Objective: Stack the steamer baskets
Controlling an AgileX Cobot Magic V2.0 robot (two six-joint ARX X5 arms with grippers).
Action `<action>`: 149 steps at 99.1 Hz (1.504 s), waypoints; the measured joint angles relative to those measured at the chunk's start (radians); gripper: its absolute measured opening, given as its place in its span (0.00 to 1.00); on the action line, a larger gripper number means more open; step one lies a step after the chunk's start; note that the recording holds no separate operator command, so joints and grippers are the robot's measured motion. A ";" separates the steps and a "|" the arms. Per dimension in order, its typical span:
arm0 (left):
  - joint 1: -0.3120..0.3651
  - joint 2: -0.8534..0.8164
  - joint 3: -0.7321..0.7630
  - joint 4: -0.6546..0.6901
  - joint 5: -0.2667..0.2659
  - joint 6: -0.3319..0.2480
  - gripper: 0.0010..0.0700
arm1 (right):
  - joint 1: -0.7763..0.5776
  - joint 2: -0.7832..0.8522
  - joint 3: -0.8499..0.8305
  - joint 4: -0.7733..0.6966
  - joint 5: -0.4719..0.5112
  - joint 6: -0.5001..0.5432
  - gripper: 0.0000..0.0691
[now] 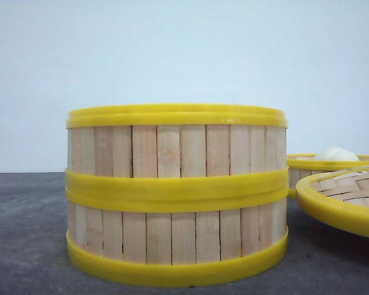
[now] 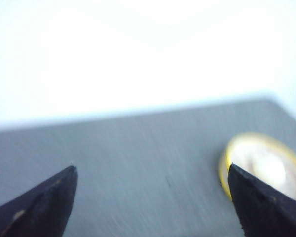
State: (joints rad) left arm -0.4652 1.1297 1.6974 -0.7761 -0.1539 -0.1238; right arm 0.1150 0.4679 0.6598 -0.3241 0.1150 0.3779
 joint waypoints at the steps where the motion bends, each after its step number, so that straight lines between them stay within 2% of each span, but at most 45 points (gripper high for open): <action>1: 0.000 -0.012 0.000 -0.005 -0.007 0.003 0.85 | -0.004 0.027 0.022 -0.018 -0.003 -0.009 0.21; 13: 0.000 -0.143 0.000 -0.070 -0.069 0.032 0.85 | -0.081 0.395 0.341 -0.269 -0.064 -0.129 0.25; 23: 0.000 -0.219 -0.001 -0.132 -0.103 0.040 0.85 | -0.150 0.700 0.618 -0.486 -0.127 -0.192 0.41; 33: 0.000 -0.284 -0.002 -0.193 -0.129 0.052 0.85 | -0.185 0.981 0.846 -0.671 -0.172 -0.211 0.58; 40: 0.000 -0.324 -0.003 -0.233 -0.146 0.058 0.85 | -0.188 1.131 0.965 -0.753 -0.167 -0.216 0.67; 47: 0.000 -0.363 -0.003 -0.269 -0.162 0.062 0.85 | -0.187 1.232 1.037 -0.765 -0.135 -0.216 0.70; 62: 0.000 -0.411 -0.003 -0.344 -0.202 0.067 0.85 | -0.183 1.314 1.051 -0.771 -0.057 -0.216 0.71; 76: 0.000 -0.409 -0.004 -0.406 -0.235 0.073 0.85 | -0.188 1.386 1.052 -0.771 -0.033 -0.213 0.70; 105: 0.000 -0.409 -0.005 -0.417 -0.237 0.078 0.85 | -0.200 1.508 1.052 -0.757 -0.032 -0.196 0.66; 133: 0.000 -0.409 -0.005 -0.417 -0.237 0.079 0.85 | -0.200 1.548 1.052 -0.728 -0.036 -0.164 0.49; 149: 0.000 -0.409 -0.005 -0.417 -0.237 0.079 0.85 | -0.200 1.548 1.052 -0.702 -0.037 -0.147 0.47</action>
State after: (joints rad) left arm -0.4652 0.7212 1.6928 -1.1934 -0.3908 -0.0452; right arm -0.0853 2.0159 1.7123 -1.0260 0.0784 0.2306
